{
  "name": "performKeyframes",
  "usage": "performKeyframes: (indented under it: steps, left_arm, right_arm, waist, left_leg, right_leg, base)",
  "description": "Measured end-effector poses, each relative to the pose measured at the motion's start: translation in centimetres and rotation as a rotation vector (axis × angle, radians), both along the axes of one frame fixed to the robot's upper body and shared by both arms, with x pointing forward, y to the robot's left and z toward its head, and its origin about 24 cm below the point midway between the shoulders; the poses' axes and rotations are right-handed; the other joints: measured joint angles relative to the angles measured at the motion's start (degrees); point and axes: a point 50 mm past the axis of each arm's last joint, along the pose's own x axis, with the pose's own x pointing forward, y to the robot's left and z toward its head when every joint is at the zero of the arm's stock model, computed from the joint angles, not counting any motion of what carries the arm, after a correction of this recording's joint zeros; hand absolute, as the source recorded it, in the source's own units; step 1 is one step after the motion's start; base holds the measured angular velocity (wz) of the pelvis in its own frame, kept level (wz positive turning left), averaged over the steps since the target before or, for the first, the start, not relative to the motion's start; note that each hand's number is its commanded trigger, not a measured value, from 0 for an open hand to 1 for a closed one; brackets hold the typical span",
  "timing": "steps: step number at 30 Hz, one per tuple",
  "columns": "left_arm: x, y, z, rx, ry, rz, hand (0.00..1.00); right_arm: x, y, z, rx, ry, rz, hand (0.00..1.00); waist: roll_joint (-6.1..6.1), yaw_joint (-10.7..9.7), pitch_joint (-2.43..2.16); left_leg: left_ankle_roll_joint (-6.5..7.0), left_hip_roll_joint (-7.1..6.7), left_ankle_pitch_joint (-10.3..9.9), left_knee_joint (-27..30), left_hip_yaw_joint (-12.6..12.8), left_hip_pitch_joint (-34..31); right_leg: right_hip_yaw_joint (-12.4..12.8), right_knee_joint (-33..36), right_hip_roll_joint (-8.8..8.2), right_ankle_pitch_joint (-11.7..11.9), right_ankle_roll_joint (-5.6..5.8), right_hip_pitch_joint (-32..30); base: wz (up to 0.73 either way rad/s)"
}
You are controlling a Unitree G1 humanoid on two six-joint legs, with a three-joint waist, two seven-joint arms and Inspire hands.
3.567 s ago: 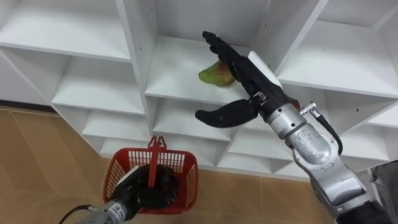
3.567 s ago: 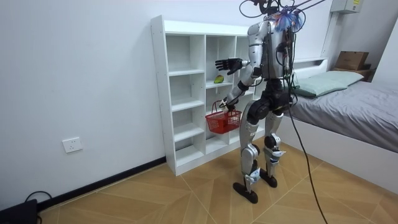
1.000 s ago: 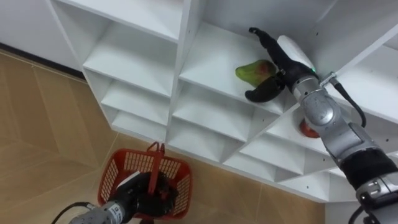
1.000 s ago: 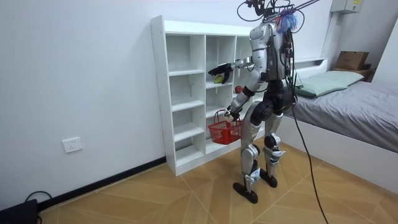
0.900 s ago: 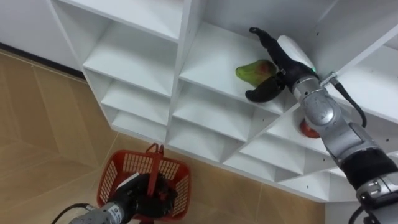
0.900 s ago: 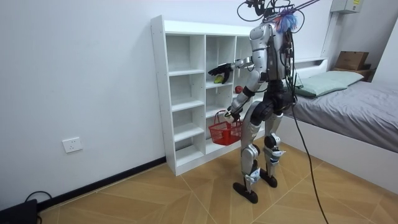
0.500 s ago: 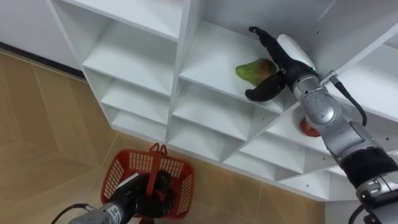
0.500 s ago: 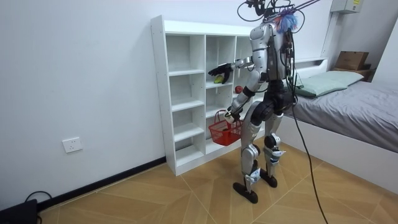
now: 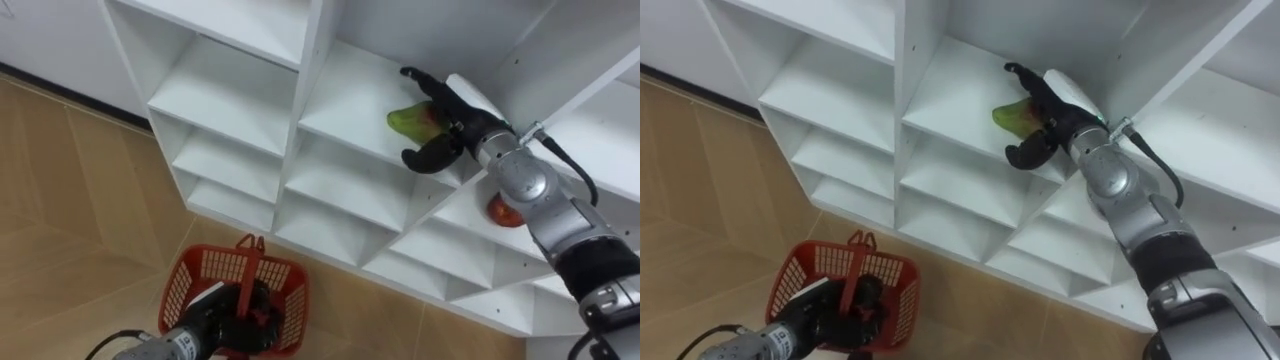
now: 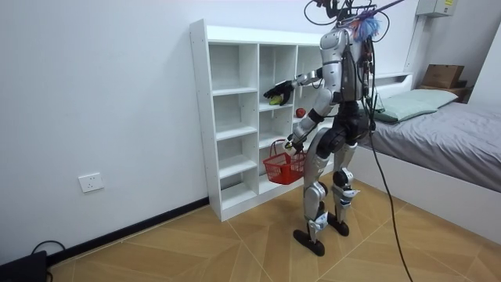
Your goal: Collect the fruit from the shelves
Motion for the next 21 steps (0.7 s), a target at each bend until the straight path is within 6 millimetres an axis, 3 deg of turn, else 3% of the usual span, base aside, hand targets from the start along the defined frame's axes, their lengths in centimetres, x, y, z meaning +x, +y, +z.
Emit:
performKeyframes:
  steps: [2,3,4,5,6,21]
  left_arm:
    - [0.08,-0.01,0.04,0.000,-0.002,-0.001,1.00]
    - [0.15,-0.02,0.07,0.000,-0.004,-0.001,1.00]
    - [0.17,-0.02,0.08,0.000,-0.005,-0.001,1.00]
    - [0.20,-0.03,0.10,0.000,-0.006,-0.002,1.00]
    - [0.21,-0.03,0.10,0.000,-0.006,-0.002,1.00]
    - [0.48,-0.09,0.25,0.000,-0.015,-0.004,1.00]
  right_arm:
    - [0.13,-0.09,0.03,0.000,0.010,-0.001,0.00]
    - [0.15,-0.14,0.02,0.004,0.012,-0.004,0.05]
    - [0.15,-0.15,0.02,0.007,0.013,-0.004,0.42]
    - [0.15,-0.15,0.02,0.011,0.014,-0.005,0.66]
    - [0.15,-0.15,0.02,0.011,0.015,-0.004,0.97]
    - [0.05,-0.47,-0.30,0.020,0.032,-0.019,1.00]
  waist:
    - [-0.02,0.04,-0.01]
    - [-0.05,0.11,-0.01]
    - [-0.05,0.12,-0.01]
    - [-0.06,0.12,-0.01]
    - [-0.08,0.09,-0.02]
    - [-0.34,0.50,-0.01]
  left_leg:
    - [0.01,-0.02,0.03,0.01,-0.01,0.00]
    - [0.01,-0.03,0.04,0.02,-0.01,0.00]
    - [0.02,-0.05,0.05,0.01,-0.01,0.00]
    - [0.05,-0.09,0.14,0.00,-0.01,0.00]
    - [0.06,-0.12,0.15,-0.01,-0.01,0.01]
    - [0.12,-0.28,0.19,-0.02,-0.03,0.01]
  right_leg:
    - [-0.05,-0.01,-0.02,0.00,0.00,0.00]
    - [-0.05,-0.02,-0.03,-0.01,0.01,0.01]
    - [-0.06,-0.02,-0.05,-0.01,0.01,0.01]
    - [-0.06,-0.02,-0.08,-0.02,0.03,0.01]
    - [-0.06,-0.02,-0.11,-0.03,0.05,0.00]
    - [-0.10,-0.02,-0.26,-0.09,0.15,-0.01]
  base:
    - [0.00]
    - [0.00]
    - [0.00]
    - [0.00]
    - [0.00]
    - [0.00]
